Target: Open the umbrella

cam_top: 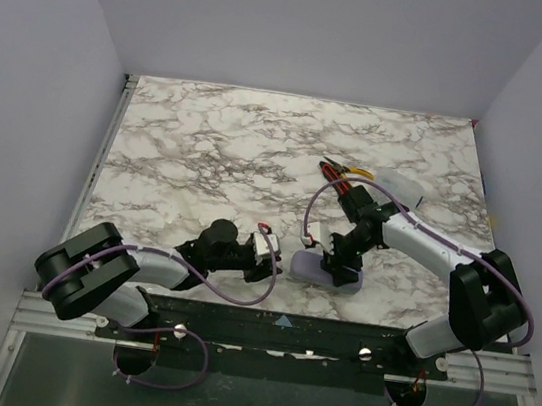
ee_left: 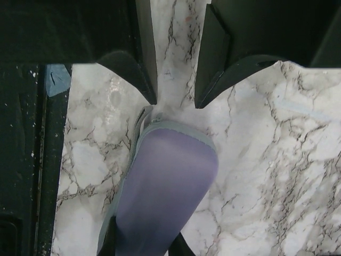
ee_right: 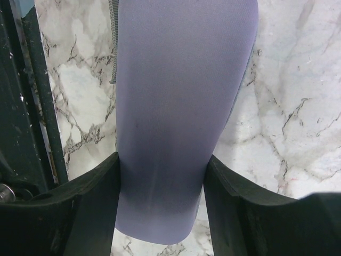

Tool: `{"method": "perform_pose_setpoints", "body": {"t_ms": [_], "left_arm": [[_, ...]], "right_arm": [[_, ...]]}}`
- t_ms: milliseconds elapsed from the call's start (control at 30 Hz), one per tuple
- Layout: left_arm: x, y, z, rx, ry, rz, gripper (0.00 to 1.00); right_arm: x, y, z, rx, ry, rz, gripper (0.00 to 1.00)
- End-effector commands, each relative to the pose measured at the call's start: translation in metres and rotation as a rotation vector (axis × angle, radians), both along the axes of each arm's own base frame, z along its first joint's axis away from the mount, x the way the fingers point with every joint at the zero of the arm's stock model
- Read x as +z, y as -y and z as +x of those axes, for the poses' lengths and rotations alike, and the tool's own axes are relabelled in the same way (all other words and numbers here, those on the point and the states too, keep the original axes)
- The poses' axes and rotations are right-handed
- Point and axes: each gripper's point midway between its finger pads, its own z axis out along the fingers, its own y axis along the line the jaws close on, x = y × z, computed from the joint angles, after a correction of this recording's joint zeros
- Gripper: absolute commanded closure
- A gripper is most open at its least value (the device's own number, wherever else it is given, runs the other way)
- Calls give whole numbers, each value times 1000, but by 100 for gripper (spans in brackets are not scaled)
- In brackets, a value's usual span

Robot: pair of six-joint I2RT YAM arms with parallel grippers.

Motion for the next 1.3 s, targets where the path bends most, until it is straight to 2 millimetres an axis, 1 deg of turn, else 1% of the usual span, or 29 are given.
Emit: {"method": "perform_pose_setpoints", "body": {"t_ms": [0,100,267,433,667,700,767,867,900,933,1000,1067,1167,1267], "left_arm": [[17,27,1,-80,98,-65,64],[9,34,-3,-102,96,-57,64],[1,40,-13,-154,97,-43,63],[-8,42,-8,-130,78,-20,62],[-20,40,4,-66,58,31,63],[-19,40,7,-51,62,30,64],[-11,37,13,-27,57,-2,64],[-2,33,14,-19,59,-35,63],[4,32,18,2,65,-53,62],[10,30,20,17,56,-72,62],[14,28,22,30,21,-84,62],[13,27,22,38,16,-79,62],[5,28,18,29,1,-58,63],[-1,33,8,-20,5,-33,63]], "right_arm": [[-19,19,-21,9,-65,-80,42],[-19,21,-23,9,-63,-84,43],[-19,24,-25,21,-61,-88,43],[-18,23,-26,35,-68,-81,44],[-17,26,-29,72,-66,-88,45],[-17,28,-28,76,-60,-90,45],[-16,30,-29,88,-52,-96,45],[-16,33,-29,101,-44,-104,45],[-16,34,-30,109,-42,-104,45],[-16,34,-30,109,-41,-105,46],[-15,34,-30,108,-39,-104,46],[-15,33,-30,108,-40,-101,46],[-14,32,-28,100,-37,-97,46],[-13,30,-27,94,-45,-95,46]]}}
